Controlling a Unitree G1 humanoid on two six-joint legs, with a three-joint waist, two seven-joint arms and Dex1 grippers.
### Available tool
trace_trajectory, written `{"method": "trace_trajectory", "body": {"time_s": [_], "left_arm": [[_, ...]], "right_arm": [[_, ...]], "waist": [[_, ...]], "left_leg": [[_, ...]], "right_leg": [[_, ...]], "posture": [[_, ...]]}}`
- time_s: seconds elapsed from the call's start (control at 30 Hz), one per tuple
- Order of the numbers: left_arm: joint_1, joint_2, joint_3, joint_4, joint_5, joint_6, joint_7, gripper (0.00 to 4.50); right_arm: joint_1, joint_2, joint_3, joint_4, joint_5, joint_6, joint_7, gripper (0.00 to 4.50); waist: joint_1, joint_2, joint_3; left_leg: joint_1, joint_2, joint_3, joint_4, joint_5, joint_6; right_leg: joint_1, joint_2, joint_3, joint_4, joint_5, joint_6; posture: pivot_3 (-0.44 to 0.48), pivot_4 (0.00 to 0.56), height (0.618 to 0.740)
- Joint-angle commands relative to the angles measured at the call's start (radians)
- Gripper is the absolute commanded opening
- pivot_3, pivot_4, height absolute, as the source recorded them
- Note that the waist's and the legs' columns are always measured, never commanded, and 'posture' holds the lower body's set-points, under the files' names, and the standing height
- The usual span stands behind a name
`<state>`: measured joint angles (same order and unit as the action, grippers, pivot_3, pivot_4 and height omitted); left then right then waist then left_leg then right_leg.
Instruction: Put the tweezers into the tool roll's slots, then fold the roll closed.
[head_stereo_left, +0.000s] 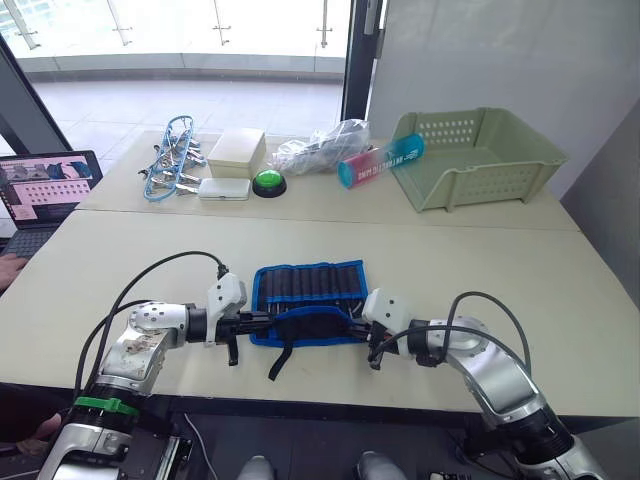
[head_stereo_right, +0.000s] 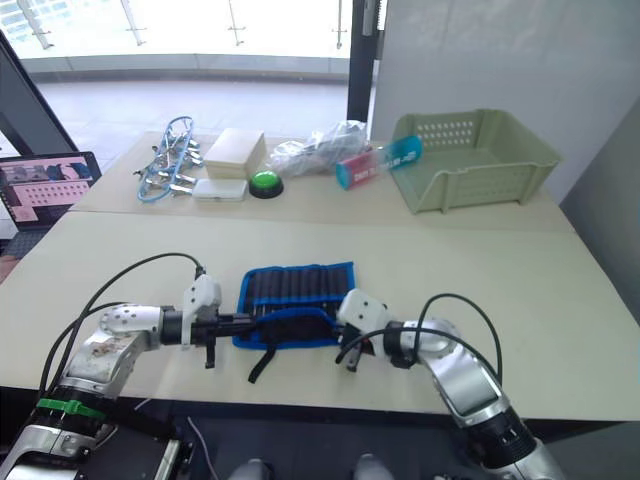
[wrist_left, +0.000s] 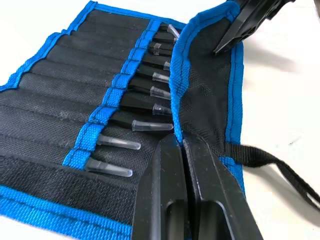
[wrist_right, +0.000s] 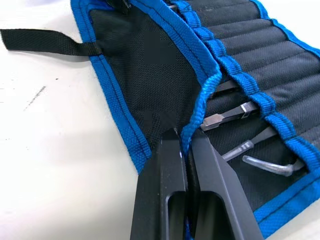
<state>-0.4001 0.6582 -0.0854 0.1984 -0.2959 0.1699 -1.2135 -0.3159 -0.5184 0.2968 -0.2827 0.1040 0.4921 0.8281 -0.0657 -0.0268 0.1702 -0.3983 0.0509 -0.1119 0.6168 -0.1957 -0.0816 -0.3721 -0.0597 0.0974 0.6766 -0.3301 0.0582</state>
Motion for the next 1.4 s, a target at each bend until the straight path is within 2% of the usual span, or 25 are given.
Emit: {"method": "trace_trajectory", "body": {"time_s": [0.03,0.23,0.47,0.5,0.7,0.8,1.0,1.1,1.27,1.37,1.4], "left_arm": [[-0.044,0.009,0.031,0.022,0.009,-0.064,-0.001,0.03],[-0.08,0.007,0.02,0.046,0.009,-0.095,-0.039,0.03],[-0.072,0.022,0.01,0.128,0.064,-0.164,-0.046,0.03],[-0.077,0.019,0.013,0.13,0.063,-0.164,-0.042,0.0],[-0.096,0.017,0.007,0.145,0.078,-0.182,-0.031,0.0],[-0.106,0.014,0.002,0.147,0.087,-0.184,-0.032,0.0],[-0.128,0.013,-0.003,0.156,0.101,-0.184,-0.041,0.0],[-0.144,0.013,-0.009,0.18,0.119,-0.199,-0.036,0.0],[-0.133,0.01,-0.008,0.161,0.115,-0.177,-0.039,0.0],[-0.124,0.011,-0.004,0.161,0.118,-0.173,-0.029,0.0],[-0.121,0.01,0.003,0.159,0.112,-0.168,-0.025,0.29]], "right_arm": [[0.012,0.007,-0.039,-0.081,0.045,0.08,-0.023,0.0],[-0.005,0.049,-0.043,-0.129,0.089,0.181,-0.071,0.0],[0.002,0.031,-0.056,-0.11,0.088,0.17,-0.089,0.0],[0.006,0.029,-0.061,-0.113,0.09,0.167,-0.091,0.58],[0.053,0.042,-0.175,-0.225,0.16,0.143,-0.116,2.54],[0.069,0.028,-0.164,-0.304,0.146,0.063,-0.107,2.54],[0.052,0.079,-0.007,-0.338,0.059,-0.043,-0.153,2.54],[0.052,0.144,0.08,-0.217,-0.055,-0.122,-0.24,1.77],[0.067,0.185,0.104,-0.075,-0.147,-0.19,-0.321,0.03],[0.084,0.212,0.1,-0.006,-0.162,-0.189,-0.356,0.01],[0.09,0.219,0.095,0.005,-0.161,-0.181,-0.362,0.0]], "waist": [[0.0,0.0,0.0],[-0.001,0.0,0.0],[-0.001,0.0,0.0],[-0.001,0.0,0.0],[-0.001,0.0,0.0],[-0.003,0.0,0.0],[-0.003,0.0,0.0],[-0.004,0.0,0.0],[0.0,0.0,0.0],[-0.001,0.0,0.0],[-0.002,0.0,0.0]], "left_leg": [[0.0,0.0,0.0,0.0,0.0,0.0],[0.0,0.0,0.0,0.0,0.0,0.0],[0.0,0.0,0.0,0.0,0.0,0.0],[0.0,0.0,0.0,0.0,0.0,0.0],[-0.001,0.0,0.0,0.0,0.0,0.0],[0.0,0.0,0.0,0.0,0.0,0.0],[-0.001,0.0,0.0,0.0,0.0,0.0],[0.0,0.0,0.0,0.0,0.0,0.0],[-0.001,0.0,0.0,0.0,0.0,0.0],[-0.001,0.0,0.0,-0.001,0.0,0.0],[-0.001,0.0,0.0,-0.001,0.0,0.0]], "right_leg": [[0.0,0.0,0.0,0.0,0.0,0.0],[0.0,0.0,0.0,0.0,0.0,0.0],[0.0,0.0,0.0,0.0,0.0,0.0],[0.0,0.0,0.0,0.0,0.0,0.0],[0.0,0.0,0.0,0.0,0.0,0.0],[-0.001,0.0,0.0,0.0,0.0,0.0],[-0.001,0.0,0.0,0.0,0.0,0.0],[-0.001,0.0,0.0,0.0,0.0,0.0],[-0.001,0.0,0.0,0.0,0.0,0.0],[-0.001,0.0,0.0,0.0,0.0,0.0],[-0.001,0.0,0.0,0.001,0.0,0.0]], "posture": [[0.0,0.15,0.74],[0.0,0.15,0.74],[0.0,0.15,0.74],[0.0,0.15,0.74],[0.0,0.15,0.74],[0.0,0.15,0.74],[0.0,0.15,0.74],[0.0,0.15,0.74],[0.0,0.15,0.74],[0.0,0.15,0.74],[0.0,0.15,0.74]]}}
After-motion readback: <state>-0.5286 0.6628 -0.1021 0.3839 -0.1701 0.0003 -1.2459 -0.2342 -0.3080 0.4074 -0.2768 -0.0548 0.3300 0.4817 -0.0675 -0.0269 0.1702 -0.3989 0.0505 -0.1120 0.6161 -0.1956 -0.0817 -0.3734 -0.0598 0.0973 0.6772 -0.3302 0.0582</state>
